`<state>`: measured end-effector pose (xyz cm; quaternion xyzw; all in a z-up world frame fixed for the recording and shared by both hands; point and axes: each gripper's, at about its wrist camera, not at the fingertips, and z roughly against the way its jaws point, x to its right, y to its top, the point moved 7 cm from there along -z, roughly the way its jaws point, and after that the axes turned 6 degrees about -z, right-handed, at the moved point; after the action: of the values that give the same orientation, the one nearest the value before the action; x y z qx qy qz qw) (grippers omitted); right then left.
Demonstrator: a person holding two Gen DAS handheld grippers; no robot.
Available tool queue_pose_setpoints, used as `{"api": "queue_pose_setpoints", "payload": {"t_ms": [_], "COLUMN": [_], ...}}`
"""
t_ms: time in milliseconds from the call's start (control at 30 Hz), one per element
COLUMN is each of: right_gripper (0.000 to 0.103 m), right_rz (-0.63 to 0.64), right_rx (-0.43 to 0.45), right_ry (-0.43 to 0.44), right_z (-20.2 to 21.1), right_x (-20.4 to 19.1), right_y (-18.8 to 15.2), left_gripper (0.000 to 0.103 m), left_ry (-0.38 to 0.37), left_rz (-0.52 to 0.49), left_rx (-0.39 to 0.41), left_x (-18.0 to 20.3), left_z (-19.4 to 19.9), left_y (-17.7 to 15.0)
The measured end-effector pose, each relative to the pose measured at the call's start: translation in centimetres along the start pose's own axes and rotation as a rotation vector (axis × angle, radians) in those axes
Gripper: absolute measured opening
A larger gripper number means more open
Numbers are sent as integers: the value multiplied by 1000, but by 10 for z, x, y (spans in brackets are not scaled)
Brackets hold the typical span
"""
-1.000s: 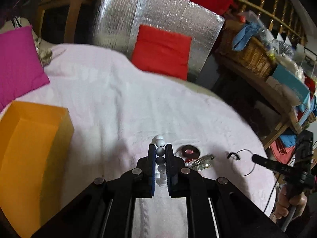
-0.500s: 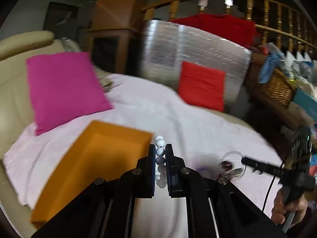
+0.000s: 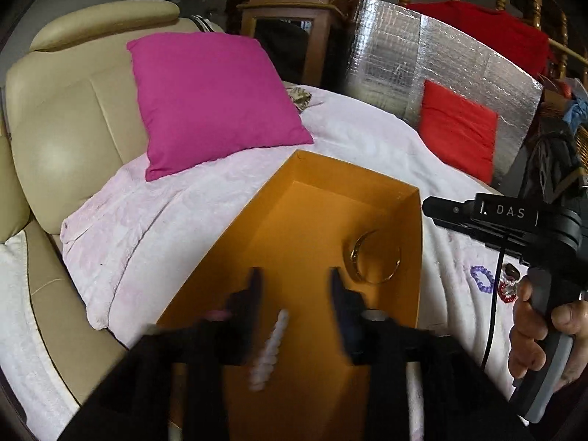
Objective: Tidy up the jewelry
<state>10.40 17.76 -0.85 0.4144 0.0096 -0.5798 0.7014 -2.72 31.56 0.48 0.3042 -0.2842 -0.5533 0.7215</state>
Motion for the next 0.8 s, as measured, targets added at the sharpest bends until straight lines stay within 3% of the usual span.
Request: {"api": "queue_pose_setpoints", "payload": {"t_ms": [67, 267, 567, 800], "right_gripper": [38, 38, 38, 38], "right_rz": [-39, -57, -252, -436], "right_rx": [19, 113, 216, 179], "right_ry": [8, -53, -173, -236], "right_z": [7, 75, 205, 245], "right_x": [15, 75, 225, 313], "right_y": [3, 15, -5, -28], "left_gripper": [54, 54, 58, 58], "left_ry": [9, -8, -103, -228], "left_rz": [-12, -81, -246, -336], "left_rx": [18, 51, 83, 59], "left_x": [3, 40, 165, 244], "left_z": [4, 15, 15, -15], "left_y": [1, 11, 27, 2]}}
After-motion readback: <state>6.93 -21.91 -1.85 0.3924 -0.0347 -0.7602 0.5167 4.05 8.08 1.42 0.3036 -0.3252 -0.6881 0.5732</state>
